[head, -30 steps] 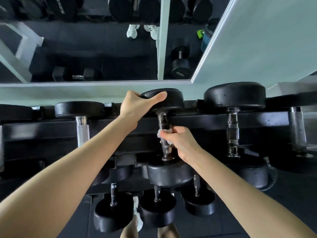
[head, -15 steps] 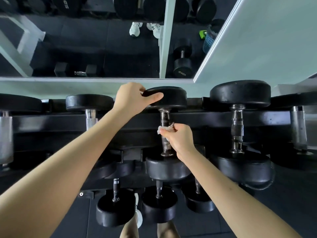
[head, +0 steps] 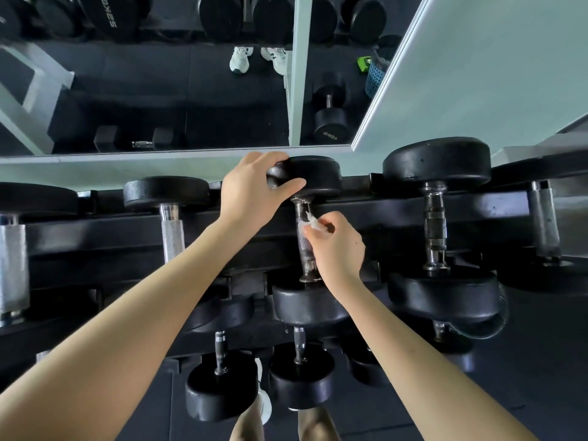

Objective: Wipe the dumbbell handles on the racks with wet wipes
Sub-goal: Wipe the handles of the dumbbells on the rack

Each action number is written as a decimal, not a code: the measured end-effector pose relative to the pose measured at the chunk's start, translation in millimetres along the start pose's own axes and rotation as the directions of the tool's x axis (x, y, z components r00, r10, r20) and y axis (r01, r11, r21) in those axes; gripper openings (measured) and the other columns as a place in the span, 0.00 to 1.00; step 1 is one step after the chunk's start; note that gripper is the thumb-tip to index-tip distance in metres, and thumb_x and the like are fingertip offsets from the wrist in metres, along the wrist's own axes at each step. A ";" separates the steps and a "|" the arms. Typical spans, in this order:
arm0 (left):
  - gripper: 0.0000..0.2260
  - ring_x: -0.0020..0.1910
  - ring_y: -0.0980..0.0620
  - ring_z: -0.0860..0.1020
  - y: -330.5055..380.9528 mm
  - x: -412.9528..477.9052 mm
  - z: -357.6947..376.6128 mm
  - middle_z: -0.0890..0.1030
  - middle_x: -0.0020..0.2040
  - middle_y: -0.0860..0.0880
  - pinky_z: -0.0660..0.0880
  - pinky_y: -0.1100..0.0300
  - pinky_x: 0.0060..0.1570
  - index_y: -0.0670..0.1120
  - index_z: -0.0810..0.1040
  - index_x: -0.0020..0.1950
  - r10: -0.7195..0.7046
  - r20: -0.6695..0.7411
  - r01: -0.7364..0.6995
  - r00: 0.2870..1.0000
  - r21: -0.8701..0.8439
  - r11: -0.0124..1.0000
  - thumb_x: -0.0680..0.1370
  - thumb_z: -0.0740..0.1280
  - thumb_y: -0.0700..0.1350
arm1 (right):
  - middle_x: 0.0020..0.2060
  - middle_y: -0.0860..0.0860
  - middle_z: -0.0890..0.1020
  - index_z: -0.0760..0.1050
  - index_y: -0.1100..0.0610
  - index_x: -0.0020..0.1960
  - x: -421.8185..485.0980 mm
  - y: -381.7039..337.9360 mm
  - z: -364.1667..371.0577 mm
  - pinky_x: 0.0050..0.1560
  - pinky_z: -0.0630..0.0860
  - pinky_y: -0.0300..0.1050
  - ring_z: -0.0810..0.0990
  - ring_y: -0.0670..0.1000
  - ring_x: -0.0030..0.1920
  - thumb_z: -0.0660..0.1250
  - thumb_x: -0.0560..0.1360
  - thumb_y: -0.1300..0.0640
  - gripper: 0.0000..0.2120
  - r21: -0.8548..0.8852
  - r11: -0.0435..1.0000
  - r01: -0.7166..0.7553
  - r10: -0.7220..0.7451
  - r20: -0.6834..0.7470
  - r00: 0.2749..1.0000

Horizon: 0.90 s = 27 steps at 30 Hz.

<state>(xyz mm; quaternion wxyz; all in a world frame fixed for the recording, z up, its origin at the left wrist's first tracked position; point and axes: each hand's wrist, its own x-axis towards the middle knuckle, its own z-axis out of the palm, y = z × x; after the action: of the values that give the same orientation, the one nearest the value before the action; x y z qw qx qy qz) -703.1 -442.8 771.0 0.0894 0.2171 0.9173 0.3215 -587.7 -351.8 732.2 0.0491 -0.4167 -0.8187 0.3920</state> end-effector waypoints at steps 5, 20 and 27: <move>0.19 0.50 0.49 0.78 -11.9 -2.8 3.0 0.75 0.63 0.50 0.73 0.57 0.47 0.55 0.77 0.64 0.178 -0.019 -0.177 0.984 0.024 0.984 0.74 0.70 0.55 | 0.43 0.48 0.77 0.79 0.56 0.45 -10.8 5.0 -3.1 0.31 0.61 0.32 0.73 0.47 0.39 0.65 0.75 0.54 0.07 -0.237 0.945 0.225 -0.220 0.049 0.974; 0.17 0.56 0.52 0.72 -13.3 4.3 3.6 0.75 0.58 0.52 0.69 0.60 0.45 0.58 0.77 0.63 0.222 0.025 -0.222 0.975 0.014 0.975 0.75 0.70 0.51 | 0.26 0.55 0.79 0.69 0.58 0.26 12.4 -11.1 9.2 0.28 0.64 0.39 0.71 0.48 0.25 0.63 0.78 0.57 0.22 0.038 0.999 0.029 -0.030 0.014 0.999; 0.17 0.56 0.50 0.73 -16.7 3.6 6.9 0.75 0.58 0.51 0.73 0.56 0.45 0.57 0.77 0.63 0.241 -0.006 -0.241 0.970 0.012 0.970 0.75 0.69 0.52 | 0.17 0.44 0.74 0.79 0.65 0.29 -4.7 5.5 -18.7 0.24 0.65 0.28 0.71 0.39 0.18 0.67 0.75 0.62 0.16 -0.013 0.999 -0.043 0.045 0.262 0.964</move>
<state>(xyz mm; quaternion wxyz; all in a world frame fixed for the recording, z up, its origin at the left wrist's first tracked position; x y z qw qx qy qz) -709.9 -449.0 755.1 0.0451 0.3262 0.8863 0.3256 -573.5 -342.1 742.5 -0.0701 -0.3795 -0.8099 0.4417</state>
